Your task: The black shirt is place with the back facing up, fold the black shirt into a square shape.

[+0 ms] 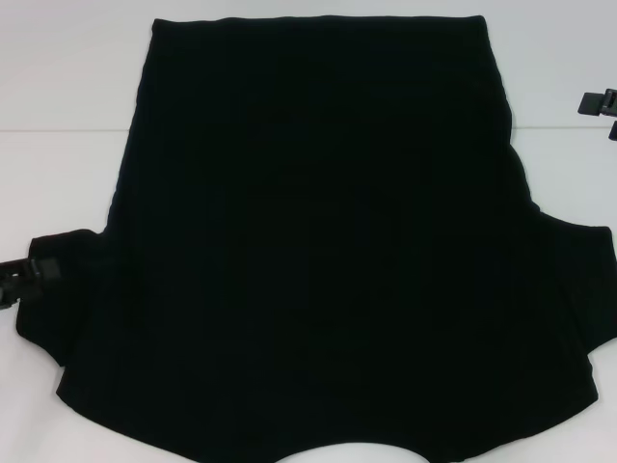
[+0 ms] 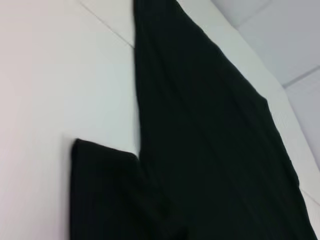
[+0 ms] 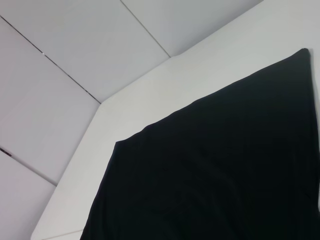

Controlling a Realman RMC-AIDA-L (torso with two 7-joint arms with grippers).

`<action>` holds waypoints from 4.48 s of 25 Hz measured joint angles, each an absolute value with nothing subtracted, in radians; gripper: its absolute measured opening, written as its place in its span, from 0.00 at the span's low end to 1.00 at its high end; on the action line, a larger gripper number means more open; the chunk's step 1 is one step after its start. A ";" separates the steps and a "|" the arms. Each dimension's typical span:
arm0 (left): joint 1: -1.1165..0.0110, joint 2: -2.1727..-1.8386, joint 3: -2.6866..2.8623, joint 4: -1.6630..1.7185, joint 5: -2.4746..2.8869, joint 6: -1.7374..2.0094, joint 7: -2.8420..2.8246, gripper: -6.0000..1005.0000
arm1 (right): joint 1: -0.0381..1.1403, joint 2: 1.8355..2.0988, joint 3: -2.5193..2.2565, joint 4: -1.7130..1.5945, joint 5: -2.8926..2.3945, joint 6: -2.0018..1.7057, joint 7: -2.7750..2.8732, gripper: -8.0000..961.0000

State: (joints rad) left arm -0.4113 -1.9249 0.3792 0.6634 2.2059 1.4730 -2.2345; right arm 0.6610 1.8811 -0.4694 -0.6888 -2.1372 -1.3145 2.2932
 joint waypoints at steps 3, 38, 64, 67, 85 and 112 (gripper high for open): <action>-0.408 -1.926 0.348 0.660 2.223 1.471 -2.258 0.61 | 0.658 1.881 -0.469 -0.689 -2.137 -1.309 2.295 0.98; -0.397 -1.931 0.342 0.599 2.359 1.364 -2.471 0.42 | 0.646 1.876 -0.460 -0.698 -2.134 -1.314 2.291 0.98; -0.450 -1.934 0.330 0.577 2.342 1.348 -2.365 0.08 | 0.644 1.876 -0.437 -0.700 -2.126 -1.341 2.294 0.98; -0.441 -1.930 0.306 0.612 2.328 1.351 -2.335 0.03 | 0.643 1.875 -0.437 -0.700 -2.123 -1.341 2.294 0.98; -0.518 -1.916 0.380 0.750 2.357 1.419 -2.375 0.02 | 0.643 1.875 -0.437 -0.701 -2.121 -1.367 2.297 0.98; -0.518 -1.954 0.402 0.899 2.218 1.789 -2.034 0.41 | 0.633 1.869 -0.448 -0.701 -2.128 -1.365 2.246 0.98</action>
